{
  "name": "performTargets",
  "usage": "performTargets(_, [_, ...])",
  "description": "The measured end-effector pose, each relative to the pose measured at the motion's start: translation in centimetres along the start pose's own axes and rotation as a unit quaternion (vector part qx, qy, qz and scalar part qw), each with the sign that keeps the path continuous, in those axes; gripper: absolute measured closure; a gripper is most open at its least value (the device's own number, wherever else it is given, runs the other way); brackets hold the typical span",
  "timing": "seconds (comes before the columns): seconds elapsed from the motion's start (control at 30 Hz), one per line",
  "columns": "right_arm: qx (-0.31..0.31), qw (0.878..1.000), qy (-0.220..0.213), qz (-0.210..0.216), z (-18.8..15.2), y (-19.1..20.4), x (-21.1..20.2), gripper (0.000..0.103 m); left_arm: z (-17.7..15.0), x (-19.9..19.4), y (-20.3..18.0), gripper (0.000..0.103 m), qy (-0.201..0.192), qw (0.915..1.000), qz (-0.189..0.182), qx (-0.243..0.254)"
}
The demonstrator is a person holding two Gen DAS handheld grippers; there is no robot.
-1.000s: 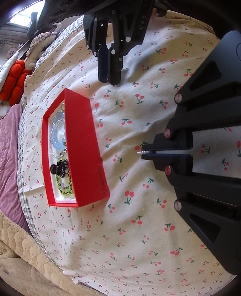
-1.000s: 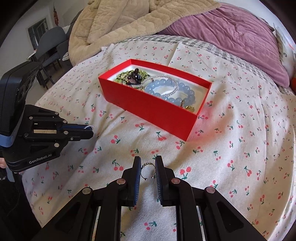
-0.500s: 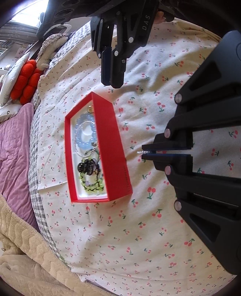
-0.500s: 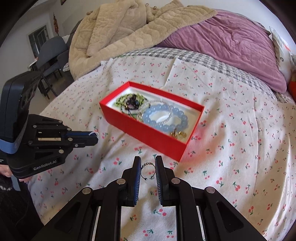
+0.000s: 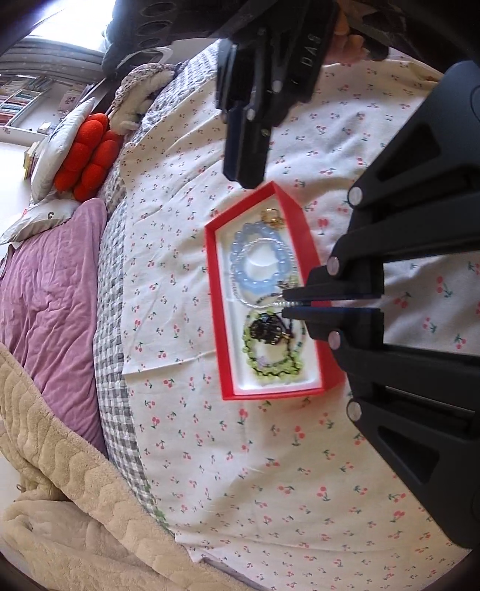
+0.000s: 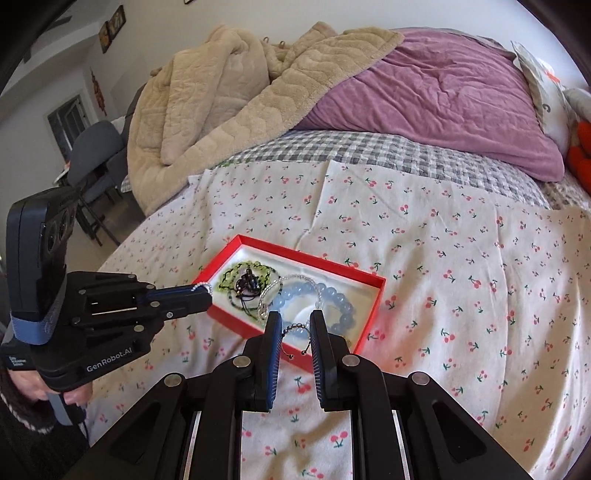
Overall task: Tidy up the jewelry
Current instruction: 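Carry both rings into the red box and open both grippers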
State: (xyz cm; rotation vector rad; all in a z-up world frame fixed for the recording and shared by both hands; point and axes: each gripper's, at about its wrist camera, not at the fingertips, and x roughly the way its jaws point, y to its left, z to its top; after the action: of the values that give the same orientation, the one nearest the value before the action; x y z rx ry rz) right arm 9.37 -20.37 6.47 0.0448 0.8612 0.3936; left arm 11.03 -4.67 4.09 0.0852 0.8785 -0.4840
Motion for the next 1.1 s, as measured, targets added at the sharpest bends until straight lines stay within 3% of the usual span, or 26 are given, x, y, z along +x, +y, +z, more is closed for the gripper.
performTargets(0.53, [0.042, 0.999, 0.024, -0.005, 0.8, -1.7, 3.5, 0.087, 0.9, 4.2, -0.3, 0.1, 0.025, 0.9994, -0.022, -0.01])
performTargets(1.1, [0.05, 0.998, 0.028, -0.011, 0.6, -2.1, 3.8, 0.086, 1.0, 4.9, 0.2, 0.1, 0.033, 0.9991, -0.025, -0.001])
